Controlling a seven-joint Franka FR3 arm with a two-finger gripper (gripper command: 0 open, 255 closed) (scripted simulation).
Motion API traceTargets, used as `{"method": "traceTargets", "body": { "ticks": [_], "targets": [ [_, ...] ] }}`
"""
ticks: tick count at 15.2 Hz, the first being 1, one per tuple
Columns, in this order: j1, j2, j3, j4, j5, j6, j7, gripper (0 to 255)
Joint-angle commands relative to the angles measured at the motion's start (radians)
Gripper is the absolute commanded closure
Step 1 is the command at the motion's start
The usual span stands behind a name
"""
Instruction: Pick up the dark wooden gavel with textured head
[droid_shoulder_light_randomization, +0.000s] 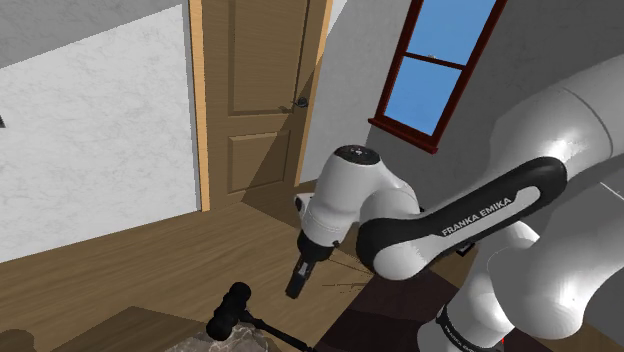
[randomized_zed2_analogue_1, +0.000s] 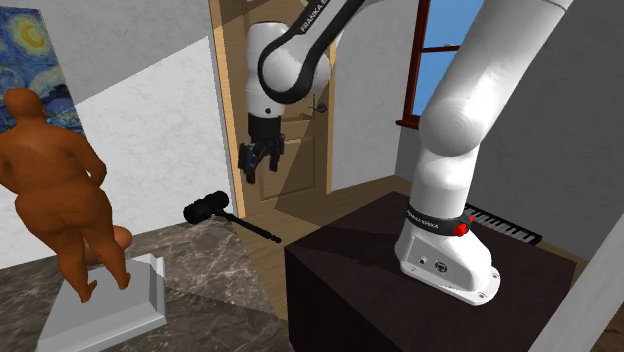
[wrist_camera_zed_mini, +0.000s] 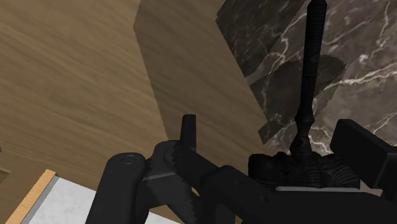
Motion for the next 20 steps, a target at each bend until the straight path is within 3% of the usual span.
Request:
{"method": "traceTargets", "body": {
  "ticks": [1,4,7,14,16,17,20],
  "targets": [
    [0.008,0.07,0.024,0.009,-0.006,0.076,0.009,0],
    [0.016,0.177,0.071,0.032,-0.043,0.178,0.054,0],
    [0.015,0.281,0.111,0.063,-0.128,0.264,0.13,0],
    [0.016,0.405,0.072,0.065,-0.327,0.371,0.275,0],
    [0.023,0.415,0.061,0.066,-0.345,0.379,0.289,0],
    [0.024,0.414,0.062,0.065,-0.346,0.379,0.291,255],
    [0.022,0.41,0.064,0.062,-0.339,0.379,0.285,255]
  ]
}}
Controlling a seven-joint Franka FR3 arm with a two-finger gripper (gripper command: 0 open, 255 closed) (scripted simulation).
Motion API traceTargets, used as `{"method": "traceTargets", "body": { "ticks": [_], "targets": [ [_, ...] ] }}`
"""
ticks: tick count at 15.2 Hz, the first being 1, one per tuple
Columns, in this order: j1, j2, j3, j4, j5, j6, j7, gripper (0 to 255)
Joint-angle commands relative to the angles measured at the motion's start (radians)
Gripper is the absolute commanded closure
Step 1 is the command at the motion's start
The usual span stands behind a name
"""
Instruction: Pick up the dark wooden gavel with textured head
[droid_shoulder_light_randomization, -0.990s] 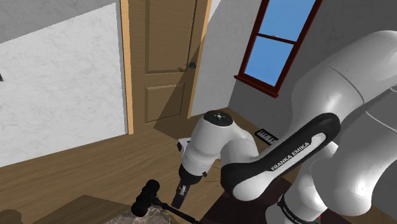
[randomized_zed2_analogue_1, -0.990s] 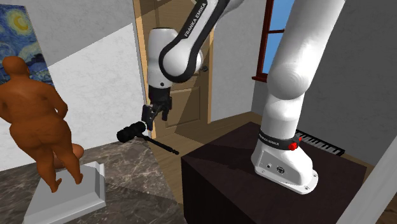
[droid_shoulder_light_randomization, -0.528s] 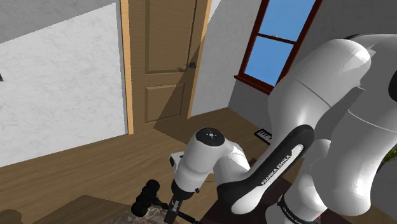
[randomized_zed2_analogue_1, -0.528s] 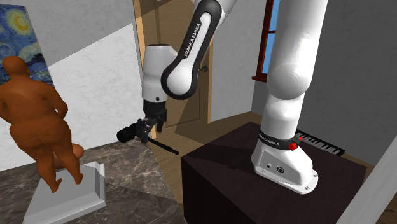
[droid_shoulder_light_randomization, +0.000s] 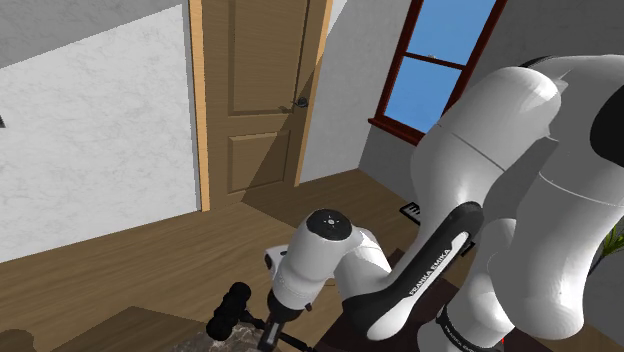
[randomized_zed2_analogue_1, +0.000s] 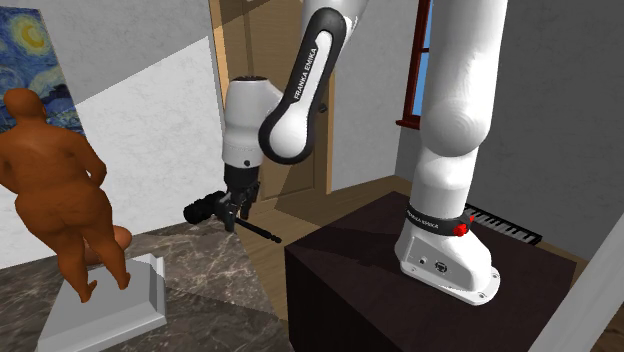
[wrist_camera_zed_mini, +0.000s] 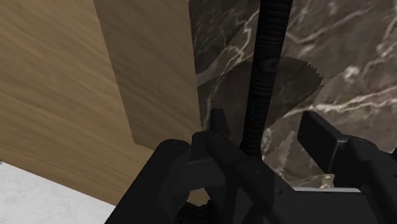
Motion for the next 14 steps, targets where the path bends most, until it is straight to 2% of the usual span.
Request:
{"method": "traceTargets", "body": {
  "ticks": [1,6,10,14],
  "targets": [
    [-0.006,0.004,-0.006,-0.005,0.004,-0.004,-0.002,255],
    [-0.004,0.012,-0.01,0.001,-0.007,-0.002,0.006,255],
    [-0.028,-0.06,0.039,-0.005,0.121,-0.061,-0.089,255],
    [-0.022,-0.129,0.051,-0.003,0.22,-0.124,-0.161,255]
  ]
}}
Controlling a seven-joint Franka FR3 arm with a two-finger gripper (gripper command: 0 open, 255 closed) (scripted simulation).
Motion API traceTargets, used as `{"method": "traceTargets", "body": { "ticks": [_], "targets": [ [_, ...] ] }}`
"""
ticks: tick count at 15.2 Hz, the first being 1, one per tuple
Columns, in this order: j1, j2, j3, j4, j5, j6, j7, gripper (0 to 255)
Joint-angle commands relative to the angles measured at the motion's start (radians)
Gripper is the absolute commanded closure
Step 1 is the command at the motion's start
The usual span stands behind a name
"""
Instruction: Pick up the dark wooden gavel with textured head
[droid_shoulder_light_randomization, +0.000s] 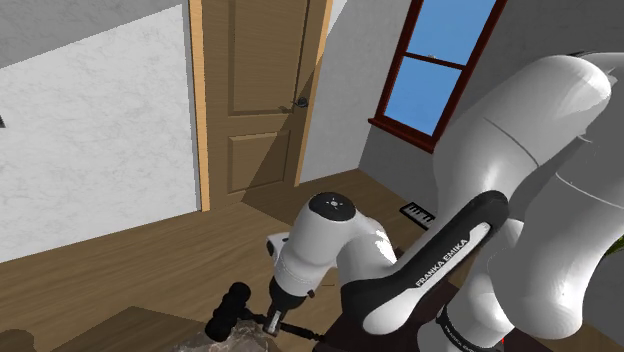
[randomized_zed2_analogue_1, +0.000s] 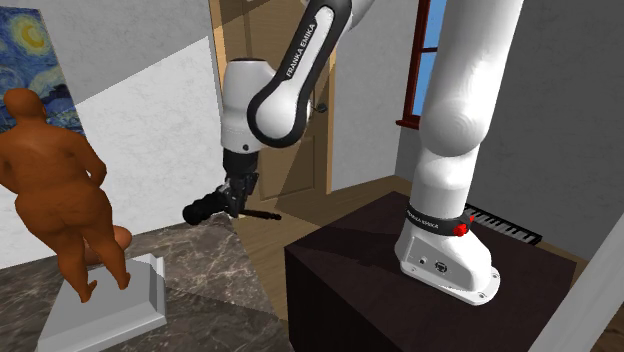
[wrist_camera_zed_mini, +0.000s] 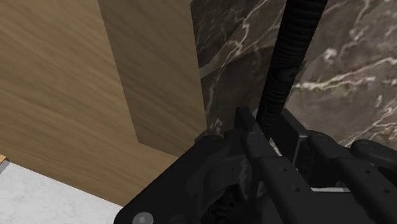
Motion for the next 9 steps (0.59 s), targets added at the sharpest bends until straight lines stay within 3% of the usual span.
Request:
{"method": "traceTargets", "body": {
  "ticks": [1,9],
  "targets": [
    [0.005,-0.037,0.002,-0.001,0.049,-0.033,-0.037,255],
    [0.029,-0.132,-0.012,0.014,0.13,-0.136,-0.095,255]
  ]
}}
